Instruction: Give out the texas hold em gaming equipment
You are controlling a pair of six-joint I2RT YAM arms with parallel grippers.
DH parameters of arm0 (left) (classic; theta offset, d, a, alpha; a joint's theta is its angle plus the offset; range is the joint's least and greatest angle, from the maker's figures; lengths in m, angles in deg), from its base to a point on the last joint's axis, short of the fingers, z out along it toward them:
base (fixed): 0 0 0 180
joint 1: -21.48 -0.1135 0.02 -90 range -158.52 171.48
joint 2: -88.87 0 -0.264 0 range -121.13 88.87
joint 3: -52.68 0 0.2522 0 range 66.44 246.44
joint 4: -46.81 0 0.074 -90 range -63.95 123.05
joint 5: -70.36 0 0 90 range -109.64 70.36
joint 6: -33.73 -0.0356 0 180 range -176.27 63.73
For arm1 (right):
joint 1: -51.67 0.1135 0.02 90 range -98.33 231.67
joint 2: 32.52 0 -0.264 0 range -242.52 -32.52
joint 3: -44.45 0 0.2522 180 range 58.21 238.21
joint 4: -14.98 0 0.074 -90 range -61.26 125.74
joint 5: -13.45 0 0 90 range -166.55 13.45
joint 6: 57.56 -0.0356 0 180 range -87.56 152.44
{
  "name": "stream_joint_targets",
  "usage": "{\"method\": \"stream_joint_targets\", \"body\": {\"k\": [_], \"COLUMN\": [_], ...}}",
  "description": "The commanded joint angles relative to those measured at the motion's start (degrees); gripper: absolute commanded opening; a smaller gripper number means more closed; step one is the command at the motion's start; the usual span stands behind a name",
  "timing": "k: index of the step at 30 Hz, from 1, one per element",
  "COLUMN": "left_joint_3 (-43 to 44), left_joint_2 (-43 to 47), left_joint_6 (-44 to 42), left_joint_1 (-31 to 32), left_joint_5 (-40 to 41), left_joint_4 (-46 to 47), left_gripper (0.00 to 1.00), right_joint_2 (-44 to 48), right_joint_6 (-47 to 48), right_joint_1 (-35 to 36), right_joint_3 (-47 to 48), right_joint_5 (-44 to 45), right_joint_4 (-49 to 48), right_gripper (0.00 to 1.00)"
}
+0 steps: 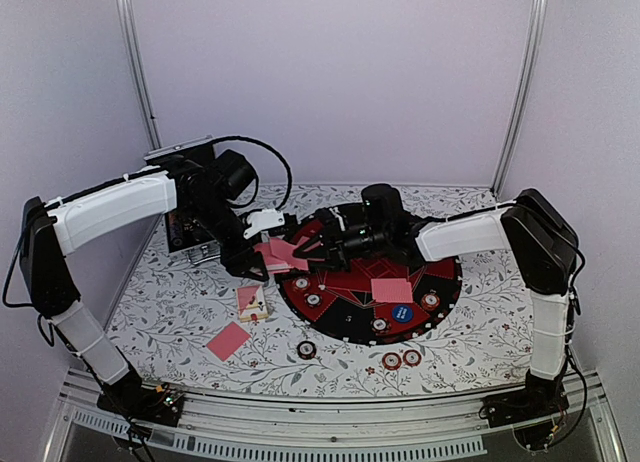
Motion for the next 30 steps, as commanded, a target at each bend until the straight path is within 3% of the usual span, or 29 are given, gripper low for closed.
{"method": "stream_joint_targets", "body": {"k": [1,11,20,27,30], "left_joint_3": [0.14,0.05,0.05,-0.04,-0.04], "left_joint_2": [1.33,1.19,1.24,1.27,1.25], "left_joint_6": [-0.78,-0.73,-0.68,-0.59,-0.58], "left_joint_1": [-0.19,-0.18,-0.19,-0.19,-0.19], "left_joint_5": [-1.56,-1.58,-1.46,-1.33,-1.33], "left_joint_4": [2.17,2.03,1.77,1.63,1.64], "left_gripper": [0.0,0.0,0.0,0.0,0.0], "right_joint_2": [2.37,5.8,11.09,13.79,14.16], "right_joint_6": [2.4,4.33,10.55,20.34,26.7], "right_joint_1": [-0.4,-2.88,-7.21,-12.5,-13.85], "right_joint_3": [-0.84,-2.9,-4.21,0.3,5.41], "right_joint_5": [0.21,0.23,1.81,6.57,14.85], "right_joint_4": [4.0,6.91,16.09,32.56,42.68], "right_gripper": [0.22,0.17,0.12,0.05,0.03]}}
